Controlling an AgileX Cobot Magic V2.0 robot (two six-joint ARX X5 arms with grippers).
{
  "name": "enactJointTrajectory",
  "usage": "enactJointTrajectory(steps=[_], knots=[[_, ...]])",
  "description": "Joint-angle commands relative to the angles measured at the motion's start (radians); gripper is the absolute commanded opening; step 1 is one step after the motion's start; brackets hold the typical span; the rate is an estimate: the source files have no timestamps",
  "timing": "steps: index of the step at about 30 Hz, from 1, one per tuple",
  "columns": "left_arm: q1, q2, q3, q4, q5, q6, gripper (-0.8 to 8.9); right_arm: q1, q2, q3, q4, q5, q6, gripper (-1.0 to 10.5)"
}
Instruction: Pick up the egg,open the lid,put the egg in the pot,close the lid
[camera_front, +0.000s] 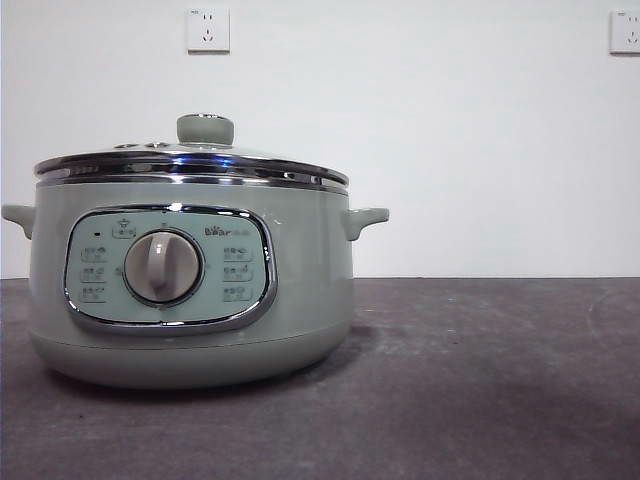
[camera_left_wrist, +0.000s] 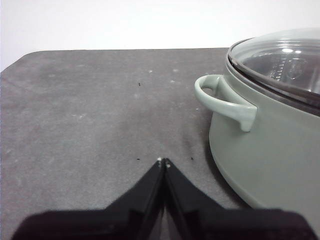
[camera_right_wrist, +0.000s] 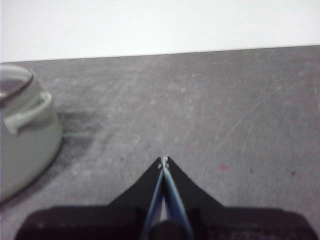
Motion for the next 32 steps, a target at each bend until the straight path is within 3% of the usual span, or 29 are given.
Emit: enactJointTrajectory(steps=[1,6,32], knots=[[0.003,-0.003,-0.016,0.003,-0.001,-0.006,-0.03,0.000,-0.032,-0.060,0.047,-0.001,0.011,0.0],[0.003,-0.003,-0.016,0.003,-0.001,-0.006,-0.03,0.000,-0.031,-0.116,0.116,-0.002,0.037,0.0],[0.003,-0.003,-0.016,0.004,-0.001,-0.006,-0.03,0.000,-0.029,-0.151,0.141,0.003,0.039,0.0]])
